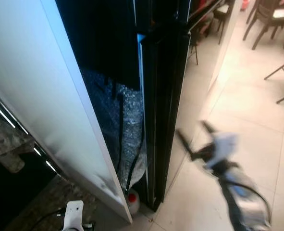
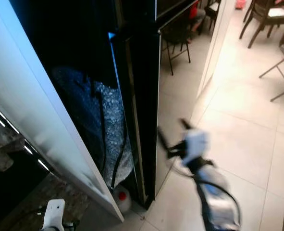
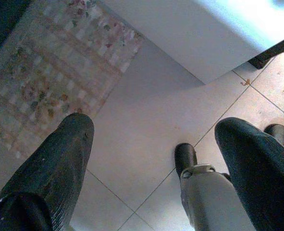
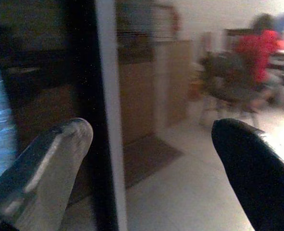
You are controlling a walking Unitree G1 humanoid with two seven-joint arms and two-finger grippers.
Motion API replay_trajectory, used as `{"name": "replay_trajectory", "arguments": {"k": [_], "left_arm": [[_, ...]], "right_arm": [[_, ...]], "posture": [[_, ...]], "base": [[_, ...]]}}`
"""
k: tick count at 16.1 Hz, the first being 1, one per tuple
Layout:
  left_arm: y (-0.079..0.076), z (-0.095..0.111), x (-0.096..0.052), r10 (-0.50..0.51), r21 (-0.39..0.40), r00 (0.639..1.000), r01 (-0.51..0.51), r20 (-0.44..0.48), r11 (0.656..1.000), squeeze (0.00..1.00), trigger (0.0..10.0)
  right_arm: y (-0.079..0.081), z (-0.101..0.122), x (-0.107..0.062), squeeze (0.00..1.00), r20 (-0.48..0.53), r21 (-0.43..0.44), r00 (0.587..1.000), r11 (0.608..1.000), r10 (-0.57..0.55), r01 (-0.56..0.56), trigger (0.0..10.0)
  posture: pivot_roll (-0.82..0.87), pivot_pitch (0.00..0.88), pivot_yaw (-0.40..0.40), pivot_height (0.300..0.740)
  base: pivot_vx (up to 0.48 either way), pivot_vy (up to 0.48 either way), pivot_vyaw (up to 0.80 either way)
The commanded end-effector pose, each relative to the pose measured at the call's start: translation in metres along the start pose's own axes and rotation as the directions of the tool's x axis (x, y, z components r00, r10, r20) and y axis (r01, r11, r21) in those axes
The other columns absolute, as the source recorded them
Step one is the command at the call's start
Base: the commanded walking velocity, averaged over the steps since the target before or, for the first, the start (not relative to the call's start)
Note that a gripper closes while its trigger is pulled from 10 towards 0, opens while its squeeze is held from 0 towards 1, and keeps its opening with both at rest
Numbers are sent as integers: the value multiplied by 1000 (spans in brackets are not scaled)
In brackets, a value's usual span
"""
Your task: Restocking fridge
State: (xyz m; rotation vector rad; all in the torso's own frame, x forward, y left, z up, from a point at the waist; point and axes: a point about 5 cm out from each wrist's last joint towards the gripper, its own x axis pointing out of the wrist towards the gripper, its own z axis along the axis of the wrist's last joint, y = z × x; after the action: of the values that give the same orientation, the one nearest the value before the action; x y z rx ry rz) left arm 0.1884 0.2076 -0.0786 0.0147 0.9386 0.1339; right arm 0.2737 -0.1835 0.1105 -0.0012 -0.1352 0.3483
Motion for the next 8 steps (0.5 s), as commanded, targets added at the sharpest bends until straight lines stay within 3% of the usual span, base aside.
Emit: {"name": "replay_trajectory", "arguments": {"k": [1,2,3,4,5,6,7,8], "left_arm": [[4,-4,-1,16,-6,1000,-16,-21,1000,0,10000],[3,-4,-1,14,-3,1000,-14,-22,1000,0,10000],[3,-4,0,11,0,1000,-11,-22,1000,0,10000],[2,-4,0,11,-1,1000,-11,-21,1000,0,10000],[2,-4,0,12,-2,1000,-12,-21,1000,0,10000],[2,-4,-1,17,-9,1000,-17,-18,1000,0,10000],[2,-4,-1,21,-15,1000,-22,-17,1000,0,10000],[2,-4,-1,23,-17,1000,-23,-17,1000,0,10000]], "right_arm": [[-14,-12,-10,0,-43,43,995,994,-94,95,10000],[-33,-31,-24,0,-111,48,972,976,-207,213,10000],[-61,-65,-49,0,-272,17,884,916,-380,400,10000],[-70,-85,-68,0,-388,2,809,877,-441,480,10000],[-72,-94,-77,0,-444,-25,769,864,-460,502,10000],[-67,-118,-99,0,-590,-49,672,850,-448,524,10000],[-54,-139,-116,0,-710,-55,587,861,-390,506,10000],[-38,-153,-128,0,-786,-55,527,886,-322,460,10000]], "posture": [[-210,0,79,740],[-212,0,83,740],[-209,0,83,740],[-200,0,80,740],[-200,0,80,740],[-190,0,77,740],[-183,0,74,740],[-179,0,70,740]], "base": [[0,0,0],[0,0,0],[0,0,0],[0,0,0],[0,0,0],[0,0,0],[0,0,0],[0,0,0]]}}
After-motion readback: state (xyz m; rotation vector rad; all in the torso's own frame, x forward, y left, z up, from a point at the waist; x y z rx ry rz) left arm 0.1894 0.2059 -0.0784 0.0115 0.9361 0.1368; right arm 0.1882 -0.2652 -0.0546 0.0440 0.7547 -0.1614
